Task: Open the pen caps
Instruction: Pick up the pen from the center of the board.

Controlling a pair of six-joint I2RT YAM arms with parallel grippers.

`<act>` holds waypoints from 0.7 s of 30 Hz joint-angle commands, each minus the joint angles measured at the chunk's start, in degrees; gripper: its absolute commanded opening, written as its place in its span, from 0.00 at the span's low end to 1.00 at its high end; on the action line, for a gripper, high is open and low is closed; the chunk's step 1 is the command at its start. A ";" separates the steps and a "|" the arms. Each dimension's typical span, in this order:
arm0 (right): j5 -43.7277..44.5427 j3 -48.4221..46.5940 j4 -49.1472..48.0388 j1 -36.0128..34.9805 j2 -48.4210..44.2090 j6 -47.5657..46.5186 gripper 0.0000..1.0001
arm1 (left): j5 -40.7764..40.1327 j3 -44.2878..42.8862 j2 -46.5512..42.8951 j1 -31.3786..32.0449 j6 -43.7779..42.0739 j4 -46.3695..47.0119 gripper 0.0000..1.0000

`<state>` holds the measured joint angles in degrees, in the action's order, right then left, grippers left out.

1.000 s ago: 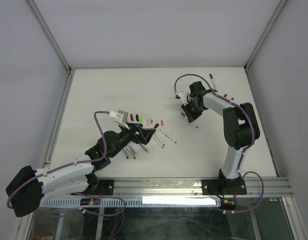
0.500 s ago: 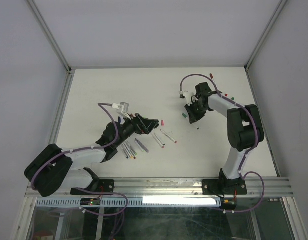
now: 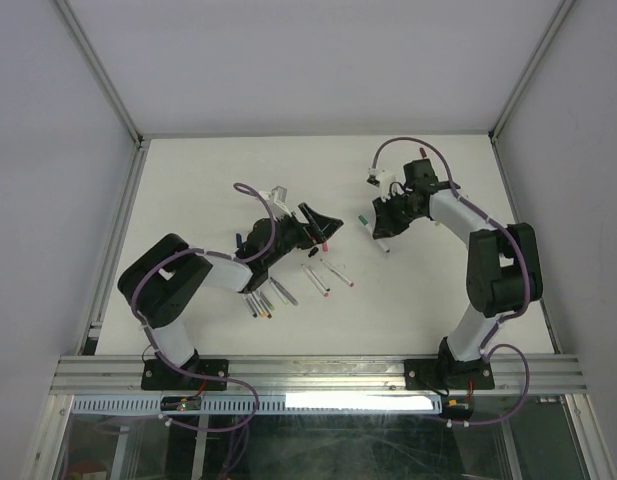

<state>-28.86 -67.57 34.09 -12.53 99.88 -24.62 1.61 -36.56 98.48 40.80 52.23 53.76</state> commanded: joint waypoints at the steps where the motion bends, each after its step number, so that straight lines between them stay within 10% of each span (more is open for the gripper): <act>1: -9.19 0.12 -4.03 0.62 -5.37 3.45 0.00 | -0.44 -5.09 4.52 -0.26 5.60 6.40 0.90; 21: -16.51 0.26 -4.13 0.03 -5.03 5.31 0.00 | 0.59 -18.61 19.29 0.86 8.53 6.02 0.69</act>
<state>-43.07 -66.89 31.57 -12.12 96.25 -19.79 1.65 -52.36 116.81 40.95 60.03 56.93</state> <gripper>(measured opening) 0.139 0.711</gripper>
